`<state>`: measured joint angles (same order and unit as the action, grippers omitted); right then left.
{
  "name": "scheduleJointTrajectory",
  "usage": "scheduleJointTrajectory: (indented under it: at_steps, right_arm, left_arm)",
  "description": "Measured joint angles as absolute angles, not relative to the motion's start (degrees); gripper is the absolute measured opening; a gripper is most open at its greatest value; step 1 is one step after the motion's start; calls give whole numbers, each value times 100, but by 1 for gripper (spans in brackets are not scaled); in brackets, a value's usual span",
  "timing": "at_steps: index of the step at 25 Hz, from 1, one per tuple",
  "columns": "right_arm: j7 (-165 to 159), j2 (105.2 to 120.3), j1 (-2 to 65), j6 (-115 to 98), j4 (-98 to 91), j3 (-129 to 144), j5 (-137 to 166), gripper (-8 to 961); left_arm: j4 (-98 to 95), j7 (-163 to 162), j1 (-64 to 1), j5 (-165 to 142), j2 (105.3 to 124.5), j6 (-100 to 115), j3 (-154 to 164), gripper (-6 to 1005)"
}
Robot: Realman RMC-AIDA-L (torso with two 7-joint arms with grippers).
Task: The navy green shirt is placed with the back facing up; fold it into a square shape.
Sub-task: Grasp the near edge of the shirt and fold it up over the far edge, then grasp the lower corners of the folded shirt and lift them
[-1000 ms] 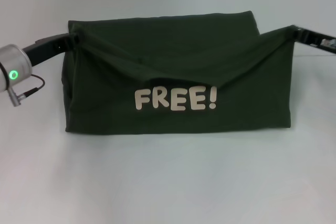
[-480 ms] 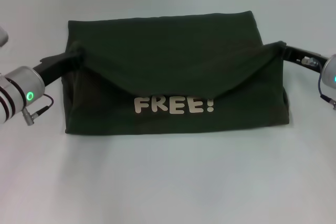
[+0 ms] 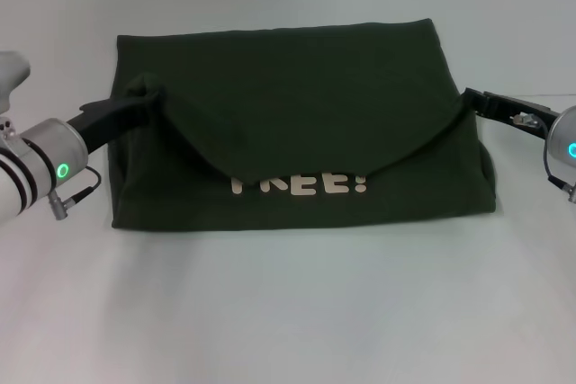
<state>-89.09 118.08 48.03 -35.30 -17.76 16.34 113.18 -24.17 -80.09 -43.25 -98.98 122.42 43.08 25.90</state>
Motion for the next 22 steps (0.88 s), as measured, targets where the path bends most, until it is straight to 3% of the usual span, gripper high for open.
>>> scheduleJointTrajectory:
  at_steps: [5,8,14,18,22]
  right_arm:
    - [-8839,11736,4776,-3622,-1831,1634,11312,355]
    - [-8892,11650,4735,-3828,-1834,1635,11311,420]
    - [-9344,11444,4359,-5180,-1944,1634,11321,551]
    - [-9576,11391,4006,-6336,-2156,1634,11328,669]
    - [-9743,11389,3693,-7181,-2226,1635,11326,669]
  left_arm:
    - [-2593,-8037,-4176,-9639,12254,4254,2585,267]
    - [-2831,-8088,-3896,-9325,12292,4603,2587,324]
    - [-3185,-8314,-3196,-9126,12269,6308,2643,591]
    - [-3358,-8262,-2778,-9172,12256,7016,2905,733]
    - [-3572,-7988,-2380,-9180,12264,7129,3385,734]
